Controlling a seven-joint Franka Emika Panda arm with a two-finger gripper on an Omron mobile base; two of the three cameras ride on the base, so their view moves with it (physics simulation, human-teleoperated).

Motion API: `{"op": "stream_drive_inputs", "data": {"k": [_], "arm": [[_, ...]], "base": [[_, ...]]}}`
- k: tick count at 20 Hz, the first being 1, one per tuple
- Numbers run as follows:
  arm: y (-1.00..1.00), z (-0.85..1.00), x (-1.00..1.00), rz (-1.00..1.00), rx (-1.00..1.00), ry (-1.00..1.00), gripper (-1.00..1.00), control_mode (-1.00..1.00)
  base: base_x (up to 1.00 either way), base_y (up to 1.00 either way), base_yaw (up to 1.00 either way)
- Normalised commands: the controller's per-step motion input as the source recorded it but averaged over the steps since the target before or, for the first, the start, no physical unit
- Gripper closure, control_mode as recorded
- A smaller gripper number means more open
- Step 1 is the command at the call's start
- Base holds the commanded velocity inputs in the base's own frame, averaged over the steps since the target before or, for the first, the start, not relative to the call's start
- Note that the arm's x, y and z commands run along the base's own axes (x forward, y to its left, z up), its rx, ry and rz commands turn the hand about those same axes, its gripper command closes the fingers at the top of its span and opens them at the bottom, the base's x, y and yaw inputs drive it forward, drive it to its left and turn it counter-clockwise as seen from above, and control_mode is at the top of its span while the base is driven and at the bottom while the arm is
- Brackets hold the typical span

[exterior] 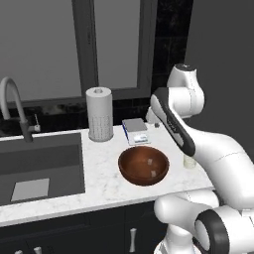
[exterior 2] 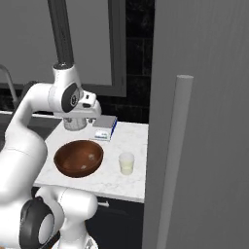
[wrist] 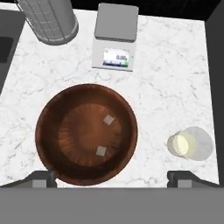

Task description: Grab a lemon wedge from the fridge and one ice cube from the ice bowl, and put them in the glass of lemonade.

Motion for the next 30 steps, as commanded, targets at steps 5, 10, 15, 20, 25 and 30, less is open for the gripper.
{"op": "stream_drive_inputs", "data": {"k": [5,10,15,20,25,30], "arm": [[0.14,-0.98,0.2,0.0,-0.07,0.08,-1.0,-1.0],[0.41,-1.0,-0.04,0.0,-0.14,0.0,-1.0,-1.0],[0.18,-1.0,0.0,0.0,-0.06,0.0,-1.0,-1.0],[-0.01,-0.89,0.3,-0.02,0.0,0.01,-1.0,-1.0],[-0.15,-0.15,0.24,-0.09,0.04,0.04,-1.0,-1.0],[-0.03,-0.13,0.7,-0.13,0.0,0.0,-1.0,-1.0]], "base": [[0.0,0.0,0.0],[0.0,0.0,0.0],[0.0,0.0,0.0],[0.0,0.0,0.0],[0.0,0.0,0.0],[0.0,0.0,0.0]]}}
